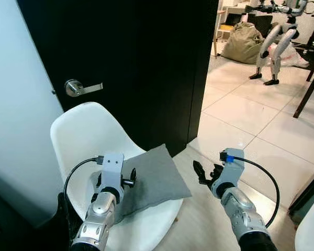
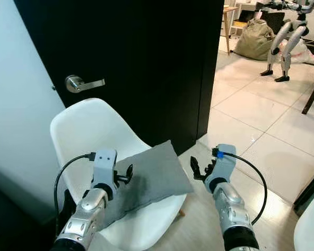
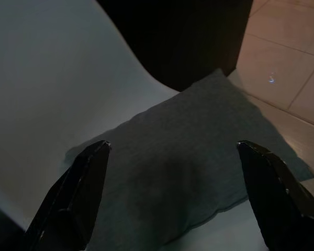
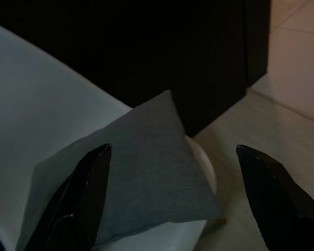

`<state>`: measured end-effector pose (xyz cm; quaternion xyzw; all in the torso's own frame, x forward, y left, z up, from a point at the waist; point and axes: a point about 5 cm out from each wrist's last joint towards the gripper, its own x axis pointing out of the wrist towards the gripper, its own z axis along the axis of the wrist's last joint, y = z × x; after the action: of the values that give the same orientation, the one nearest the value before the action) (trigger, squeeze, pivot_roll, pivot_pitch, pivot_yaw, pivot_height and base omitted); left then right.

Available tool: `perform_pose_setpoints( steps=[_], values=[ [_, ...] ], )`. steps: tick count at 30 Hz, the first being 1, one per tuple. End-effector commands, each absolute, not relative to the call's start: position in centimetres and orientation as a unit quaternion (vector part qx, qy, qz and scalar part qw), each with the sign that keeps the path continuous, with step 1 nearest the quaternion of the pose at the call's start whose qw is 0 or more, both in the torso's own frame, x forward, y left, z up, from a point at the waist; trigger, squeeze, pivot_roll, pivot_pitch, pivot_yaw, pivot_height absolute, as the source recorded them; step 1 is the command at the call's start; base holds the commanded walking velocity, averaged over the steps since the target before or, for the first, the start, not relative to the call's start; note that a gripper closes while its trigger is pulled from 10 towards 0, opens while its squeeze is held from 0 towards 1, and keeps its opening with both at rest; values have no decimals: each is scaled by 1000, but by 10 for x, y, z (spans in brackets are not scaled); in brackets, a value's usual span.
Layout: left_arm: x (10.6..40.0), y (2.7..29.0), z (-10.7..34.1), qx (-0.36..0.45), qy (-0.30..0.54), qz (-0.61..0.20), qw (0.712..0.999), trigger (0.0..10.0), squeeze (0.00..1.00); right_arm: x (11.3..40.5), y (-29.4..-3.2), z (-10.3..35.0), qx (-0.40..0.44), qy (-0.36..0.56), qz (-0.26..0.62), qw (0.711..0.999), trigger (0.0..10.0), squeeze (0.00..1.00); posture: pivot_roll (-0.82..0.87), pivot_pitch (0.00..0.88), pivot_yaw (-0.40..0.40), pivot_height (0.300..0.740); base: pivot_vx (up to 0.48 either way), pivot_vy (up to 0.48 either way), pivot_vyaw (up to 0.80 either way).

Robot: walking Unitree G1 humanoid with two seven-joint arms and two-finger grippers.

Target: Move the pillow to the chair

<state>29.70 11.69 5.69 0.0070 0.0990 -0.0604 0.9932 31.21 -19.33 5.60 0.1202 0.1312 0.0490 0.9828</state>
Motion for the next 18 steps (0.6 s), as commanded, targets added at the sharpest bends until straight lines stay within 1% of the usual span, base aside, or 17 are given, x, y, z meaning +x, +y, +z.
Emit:
perform_pose_setpoints(
  steps=[1, 5, 18],
  values=[
    [297, 120, 55, 14, 104, -56, 993, 10000, 0, 313, -190, 55, 120, 131, 53, 983, 10000, 0, -72, 56, 27, 740, 0, 0, 0],
    [298, 120, 55, 15, 103, -57, 993, 10000, 0, 313, -190, 57, 121, 129, 53, 983, 10000, 0, -74, 55, 27, 740, 0, 0, 0],
    [298, 117, 55, 12, 105, -67, 992, 10000, 0, 314, -195, 56, 126, 134, 39, 982, 10000, 0, -77, 58, 28, 740, 0, 0, -707]
  ],
)
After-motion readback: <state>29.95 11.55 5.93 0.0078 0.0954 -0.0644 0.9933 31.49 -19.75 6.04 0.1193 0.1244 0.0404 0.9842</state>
